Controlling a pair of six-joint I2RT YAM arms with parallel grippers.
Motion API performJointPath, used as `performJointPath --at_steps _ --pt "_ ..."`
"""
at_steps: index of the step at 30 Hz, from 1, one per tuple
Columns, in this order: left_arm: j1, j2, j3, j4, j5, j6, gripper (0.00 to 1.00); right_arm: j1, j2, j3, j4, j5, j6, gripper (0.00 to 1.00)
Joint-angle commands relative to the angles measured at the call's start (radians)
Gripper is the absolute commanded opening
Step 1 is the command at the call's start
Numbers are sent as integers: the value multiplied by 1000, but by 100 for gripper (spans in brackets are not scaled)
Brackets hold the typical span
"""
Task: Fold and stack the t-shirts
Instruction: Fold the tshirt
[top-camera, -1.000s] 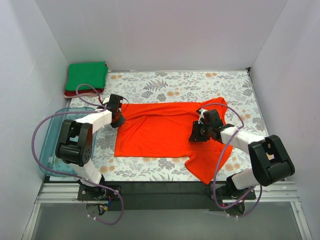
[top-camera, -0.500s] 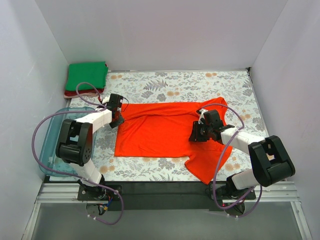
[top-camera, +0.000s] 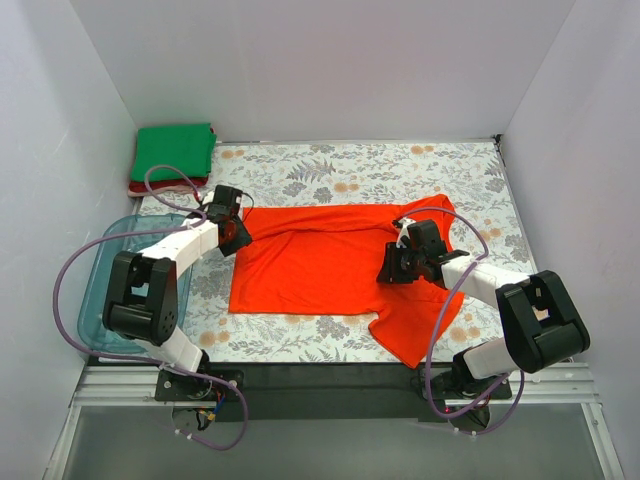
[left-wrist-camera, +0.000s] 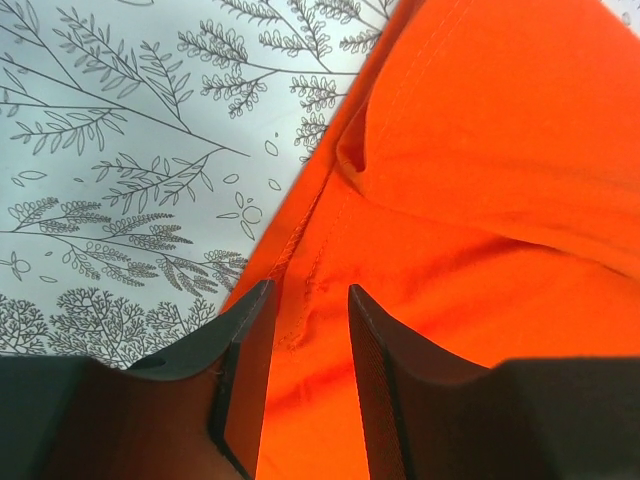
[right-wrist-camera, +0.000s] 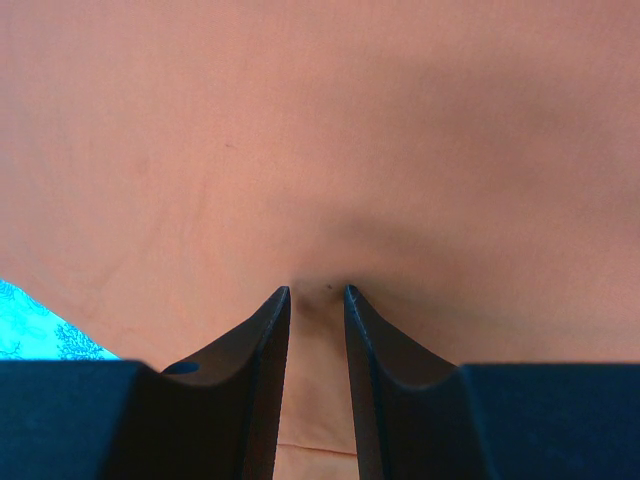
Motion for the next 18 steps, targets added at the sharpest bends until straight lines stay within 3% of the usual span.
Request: performJointPath --at_steps 1,13,17,18 --pt "-2 16 -7 -16 27 -9 34 5 48 -63 -112 37 -30 36" --pt "-2 54 -28 -14 30 -8 24 5 53 -70 -114 37 -33 36" --pt "-2 56 -30 -14 -2 -5 13 5 42 -79 -121 46 -34 36" --pt "-2 54 -30 -11 -9 -5 6 5 42 -79 -124 47 -34 36"
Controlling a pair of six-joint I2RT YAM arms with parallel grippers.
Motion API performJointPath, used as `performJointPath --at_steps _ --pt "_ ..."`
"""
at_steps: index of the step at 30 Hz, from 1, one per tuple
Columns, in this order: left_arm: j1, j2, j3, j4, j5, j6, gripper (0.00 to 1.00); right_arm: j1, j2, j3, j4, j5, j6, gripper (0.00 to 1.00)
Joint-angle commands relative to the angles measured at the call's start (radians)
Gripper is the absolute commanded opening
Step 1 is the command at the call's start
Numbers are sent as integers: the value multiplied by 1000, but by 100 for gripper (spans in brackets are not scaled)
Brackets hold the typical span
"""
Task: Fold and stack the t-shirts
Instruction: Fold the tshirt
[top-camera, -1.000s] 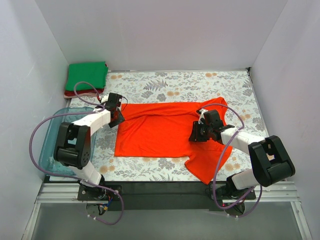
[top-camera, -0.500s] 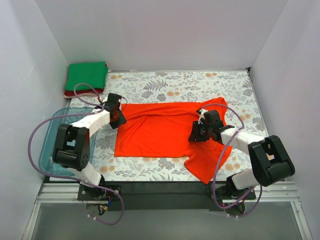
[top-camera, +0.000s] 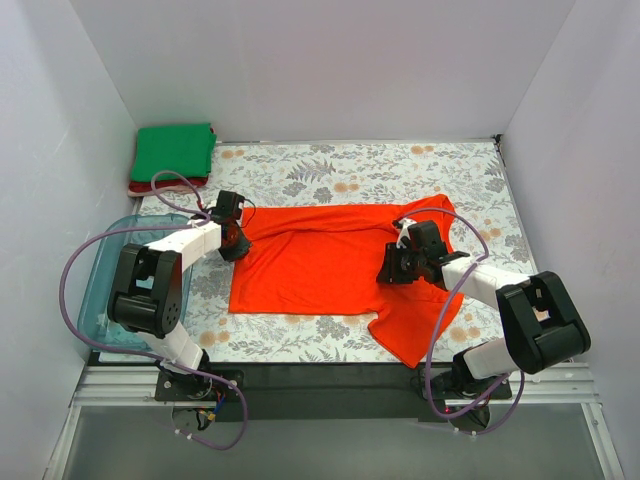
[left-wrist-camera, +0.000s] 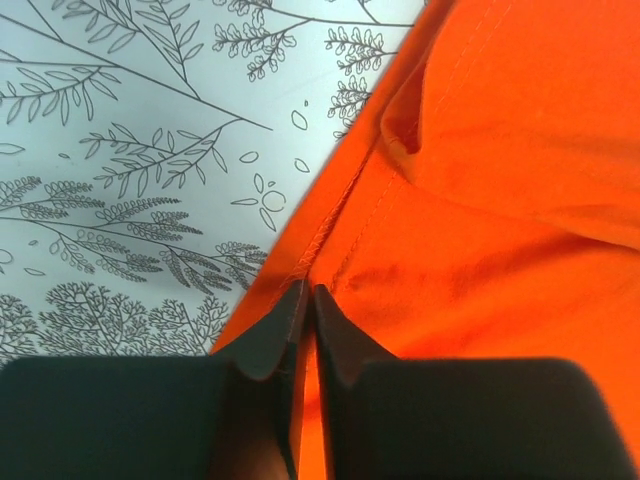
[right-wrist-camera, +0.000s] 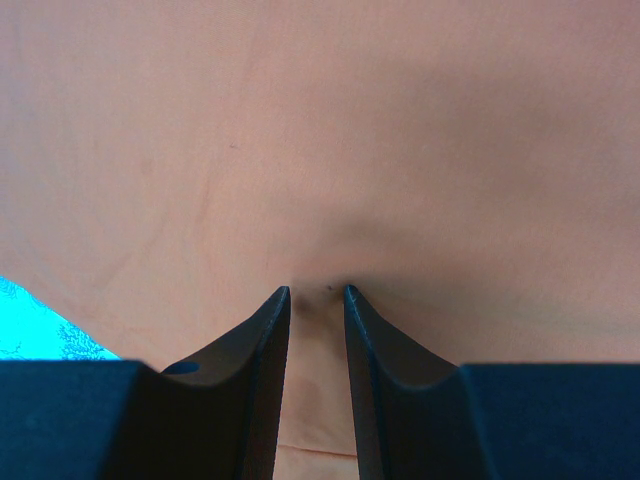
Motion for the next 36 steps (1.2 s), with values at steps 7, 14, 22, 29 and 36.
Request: performJointPath --at_steps 7,14,22,29,36 --pt "-2 -19 -23 8 -74 14 0 4 29 -77 -176 95 -45 36" --pt "-2 -53 -30 8 -176 19 0 3 25 -74 -225 124 -46 36" --pt "-2 -19 -45 12 -229 13 0 0 17 -71 -272 135 -56 36" --pt "-2 -96 -7 3 -219 5 22 -42 -47 120 -340 127 -80 40" --pt "-2 -111 118 4 -169 8 58 -293 -8 351 -314 112 -13 54"
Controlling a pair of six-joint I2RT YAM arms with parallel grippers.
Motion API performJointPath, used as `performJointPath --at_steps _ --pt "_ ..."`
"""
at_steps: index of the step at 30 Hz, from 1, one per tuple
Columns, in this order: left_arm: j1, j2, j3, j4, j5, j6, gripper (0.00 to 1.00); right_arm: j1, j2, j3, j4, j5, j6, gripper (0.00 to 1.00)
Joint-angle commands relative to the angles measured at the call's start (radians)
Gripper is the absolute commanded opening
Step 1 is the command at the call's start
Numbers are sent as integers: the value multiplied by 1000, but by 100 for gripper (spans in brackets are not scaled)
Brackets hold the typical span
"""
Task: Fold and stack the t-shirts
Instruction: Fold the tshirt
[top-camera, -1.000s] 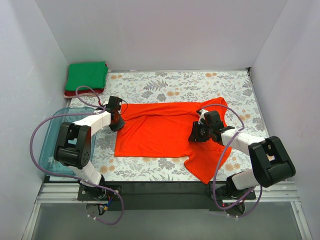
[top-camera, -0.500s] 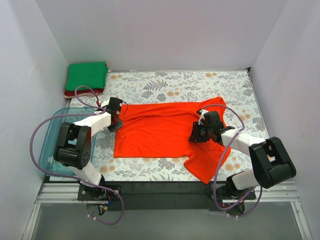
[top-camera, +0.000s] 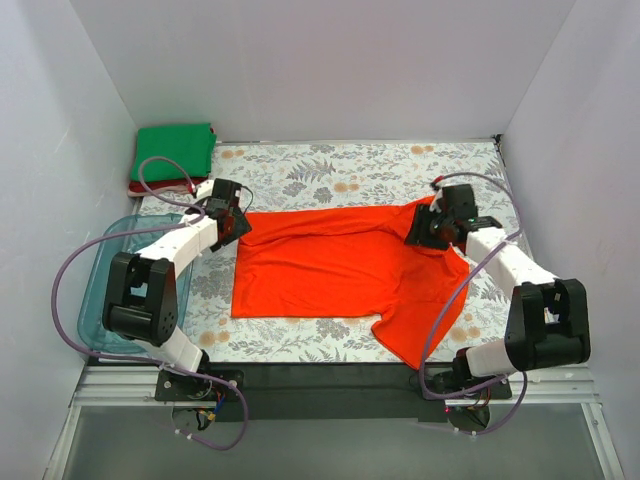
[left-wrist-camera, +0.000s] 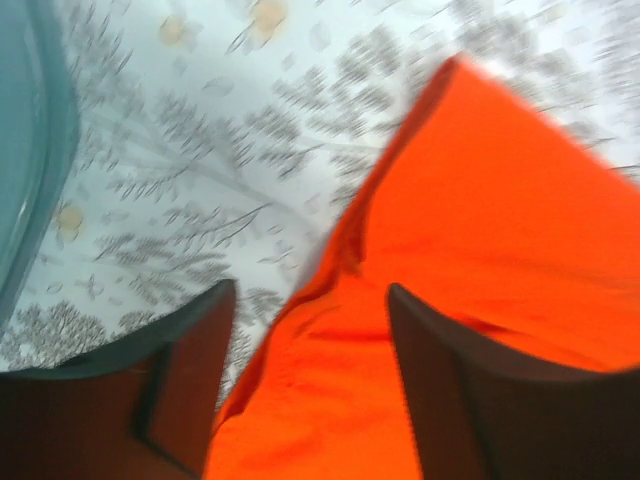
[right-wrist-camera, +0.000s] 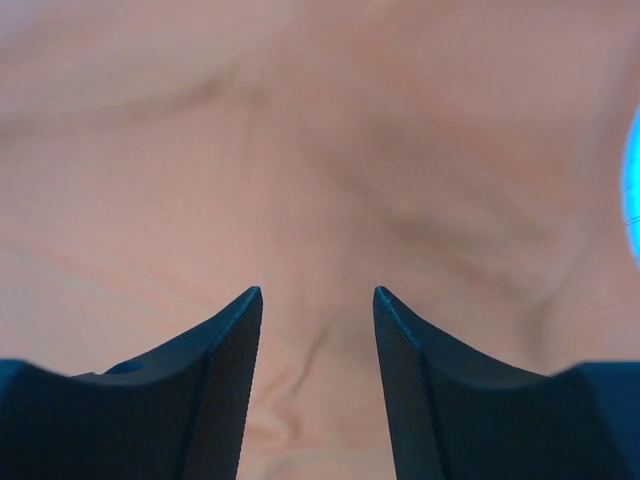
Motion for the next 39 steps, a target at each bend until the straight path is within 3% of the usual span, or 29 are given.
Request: performJointPath --at_steps 1,5,9,16,25,29,31,33,36,39 --pt "-1 -48 75 42 32 0 65 -135 33 98 35 -43 59 56" --pt "-1 20 138 93 86 3 69 -245 95 155 149 -87 136 65" --pt "-1 118 222 112 107 17 62 -354 189 190 255 -147 188 68" --pt "-1 291 300 181 124 71 49 -396 386 342 344 -209 216 68" --pt "2 367 285 188 78 86 47 -407 625 477 471 -272 363 63" --pt "10 376 262 185 71 71 47 -407 650 476 474 -282 372 49" --pt "21 383 255 166 74 51 45 -419 626 444 476 -254 366 24" --pt "31 388 253 144 68 34 42 -436 593 422 477 -243 355 9" --pt "45 389 253 116 68 20 40 -466 576 402 480 -263 348 1" --pt "58 391 256 93 72 10 38 -486 547 365 493 -269 335 1"
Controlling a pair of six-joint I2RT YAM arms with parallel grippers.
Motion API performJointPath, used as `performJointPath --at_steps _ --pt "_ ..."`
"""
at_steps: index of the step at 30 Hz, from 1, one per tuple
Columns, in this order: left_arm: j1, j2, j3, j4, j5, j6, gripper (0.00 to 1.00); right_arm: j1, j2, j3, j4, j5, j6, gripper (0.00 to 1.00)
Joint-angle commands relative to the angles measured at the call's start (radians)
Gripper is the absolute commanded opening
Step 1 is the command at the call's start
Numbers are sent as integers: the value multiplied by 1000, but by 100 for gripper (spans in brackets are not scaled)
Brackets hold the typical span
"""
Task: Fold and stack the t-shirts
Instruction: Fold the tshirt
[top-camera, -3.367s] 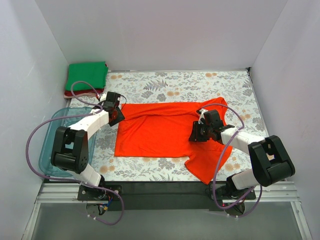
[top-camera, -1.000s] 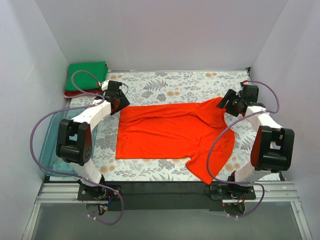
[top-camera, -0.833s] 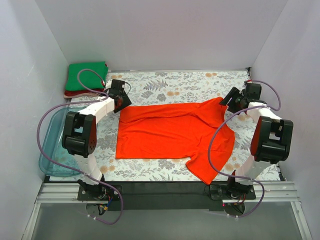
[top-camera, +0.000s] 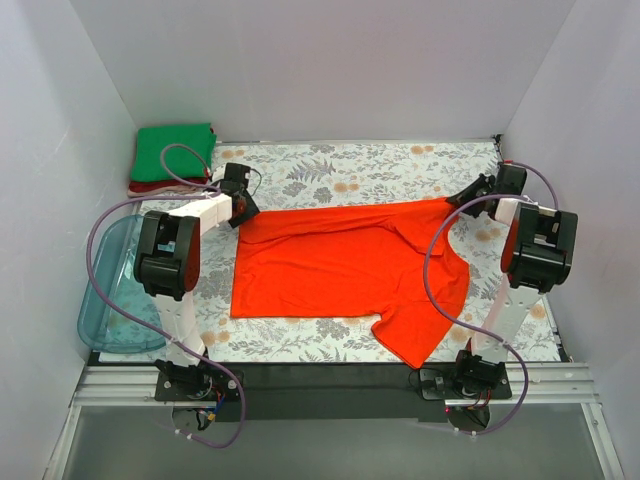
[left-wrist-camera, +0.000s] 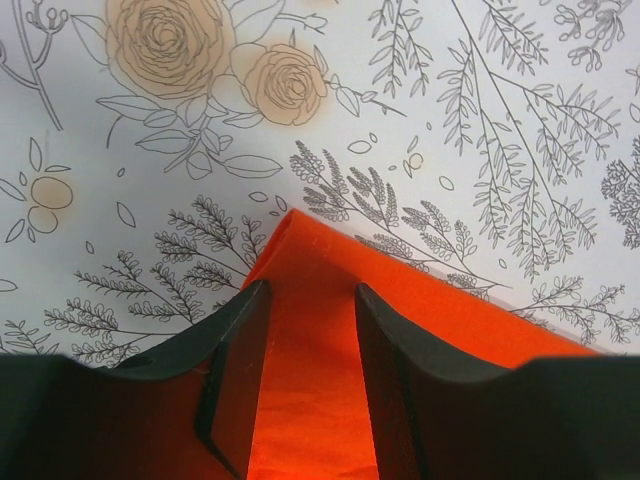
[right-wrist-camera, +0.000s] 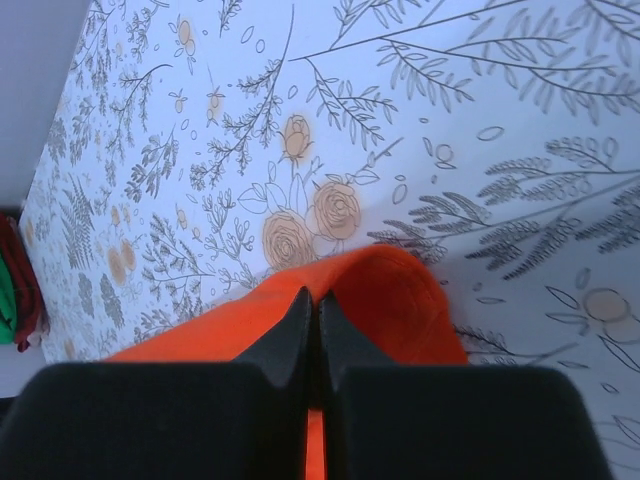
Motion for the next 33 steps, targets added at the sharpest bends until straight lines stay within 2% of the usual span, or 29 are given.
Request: performJointPath --at_steps 1,10,15,22,26,28,33 --pt "31 23 -22 -88 -28 -22 38 -37 -80 -33 51 -7 -26 1" --pt "38 29 -36 -91 -24 -29 39 -54 -61 -107 86 -11 -72 1" --pt "37 9 -30 -56 -15 18 53 -54 -66 -106 84 -18 -111 6" --pt "37 -63 -2 -58 -33 55 68 -51 -175 -109 -12 100 -165 32" --pt "31 -146 -5 -58 -53 81 72 -23 -311 -153 -57 169 -208 45" --pt "17 -195 -14 -58 -47 86 73 -5 -383 -173 -77 208 -226 48" --pt "-15 -261 -89 -55 40 44 73 115 -472 -233 -100 208 -301 48"
